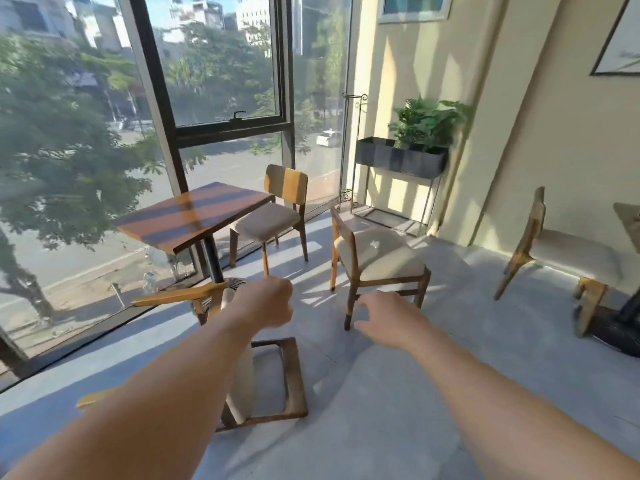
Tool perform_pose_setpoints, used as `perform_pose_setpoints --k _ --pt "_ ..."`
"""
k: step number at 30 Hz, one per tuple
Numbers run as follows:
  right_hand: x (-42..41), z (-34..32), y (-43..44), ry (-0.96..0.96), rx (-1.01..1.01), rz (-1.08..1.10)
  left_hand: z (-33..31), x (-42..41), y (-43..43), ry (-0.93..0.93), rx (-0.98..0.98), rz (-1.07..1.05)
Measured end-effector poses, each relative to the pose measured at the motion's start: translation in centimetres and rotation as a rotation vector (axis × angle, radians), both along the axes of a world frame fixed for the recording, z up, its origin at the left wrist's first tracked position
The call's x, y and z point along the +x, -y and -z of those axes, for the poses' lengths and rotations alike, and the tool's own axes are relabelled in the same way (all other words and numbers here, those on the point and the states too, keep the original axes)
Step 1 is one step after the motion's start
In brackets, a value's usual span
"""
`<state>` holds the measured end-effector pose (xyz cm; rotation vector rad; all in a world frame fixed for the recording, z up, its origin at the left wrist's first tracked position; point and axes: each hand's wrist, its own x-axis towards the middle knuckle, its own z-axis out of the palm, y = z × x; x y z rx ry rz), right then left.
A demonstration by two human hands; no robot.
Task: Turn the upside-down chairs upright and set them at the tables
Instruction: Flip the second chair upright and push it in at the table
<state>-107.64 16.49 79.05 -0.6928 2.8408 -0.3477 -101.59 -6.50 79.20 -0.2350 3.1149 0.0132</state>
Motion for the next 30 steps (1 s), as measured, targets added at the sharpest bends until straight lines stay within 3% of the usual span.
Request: perform_pose_setpoints --k 11,17,22,30 --pt "-24.4 1.0 4.4 0.025 0.148 -0.204 3.5 -19.9 2.1 0.027 0.106 -0.207" --pt "-37.3 1.6 10.6 0.031 0.138 -0.421 3.7 -27.3 4.8 0.016 0.089 -0.448" --pt "-45.2 3.5 16.1 -0.02 0.107 -0.687 3.9 -30.2 5.1 0.02 0.111 -0.743" --pt "-48.6 5.4 25.7 -0.031 0.135 -1.019 3.7 -30.1 4.2 0.115 0.095 -1.15"
